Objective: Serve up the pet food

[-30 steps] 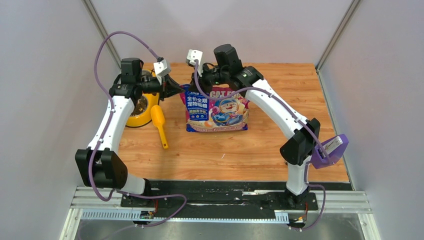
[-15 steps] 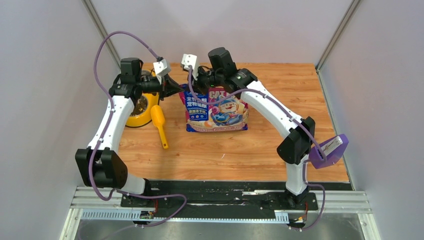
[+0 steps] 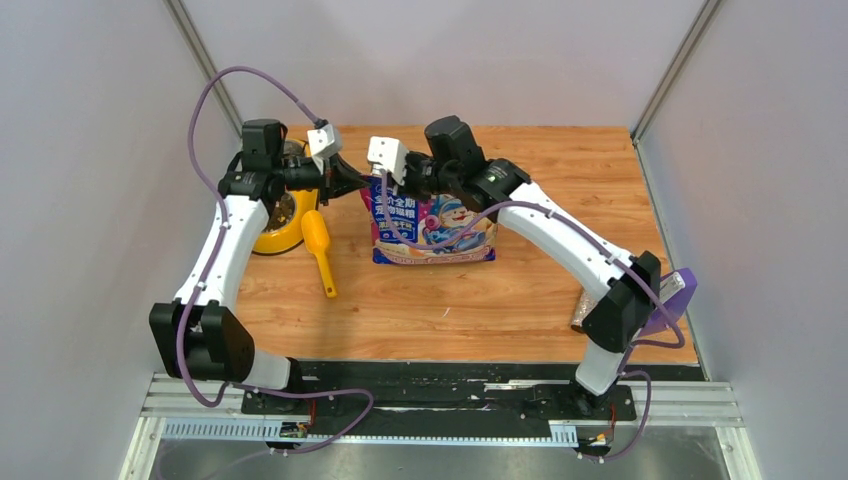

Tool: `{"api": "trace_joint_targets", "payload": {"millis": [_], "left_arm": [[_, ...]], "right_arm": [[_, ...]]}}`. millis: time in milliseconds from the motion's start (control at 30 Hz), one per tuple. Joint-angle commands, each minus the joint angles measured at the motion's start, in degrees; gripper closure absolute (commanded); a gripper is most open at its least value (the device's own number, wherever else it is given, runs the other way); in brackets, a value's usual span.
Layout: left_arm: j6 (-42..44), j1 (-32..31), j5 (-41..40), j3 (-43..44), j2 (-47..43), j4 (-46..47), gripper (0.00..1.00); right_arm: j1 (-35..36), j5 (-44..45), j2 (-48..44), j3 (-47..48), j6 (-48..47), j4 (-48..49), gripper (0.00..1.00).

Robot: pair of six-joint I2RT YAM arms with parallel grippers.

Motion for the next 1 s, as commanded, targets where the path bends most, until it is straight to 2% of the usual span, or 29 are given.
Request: {"api": "trace_joint_targets", "payload": {"millis": [0,467,700,900,933,967], "left_arm": [[1.1,4.9,-2.9,-0.4,-1.9,2.7,1.0],[-0.5,5.8,-3.2,-0.5,-1.3,5.1,1.0],[-1.4,5.8,-3.2,-1.8,-2.0,6.5,1.0],[-5.4,5.8,-3.9,-3.9,-3.8,11.4,1.0],[-8.2,5.8,-5.4,-4.3,-4.6,12.6,0.92],[-10.0,5.8,-6.5,-5.5,-5.0,15.5,0.8]], "right_arm": [[-4.5,11.0,-7.8,-6.2,-2.1,-9.6,1.0],[-17.9,19.6,-24.3,-20.9,1.5,-13.5,1.0],[-26.7,17.1,-33.3,-23.2,4.5,-15.1,1.0],[-28.6,17.3,-38.8,-25.3,8.2,-13.4,1.0],[-28.6,19.1,-39.6,-25.7,10.4,-11.5,1.0],[-28.6,20.3,-40.4,-25.9,12.8,-9.9,1.0]]}}
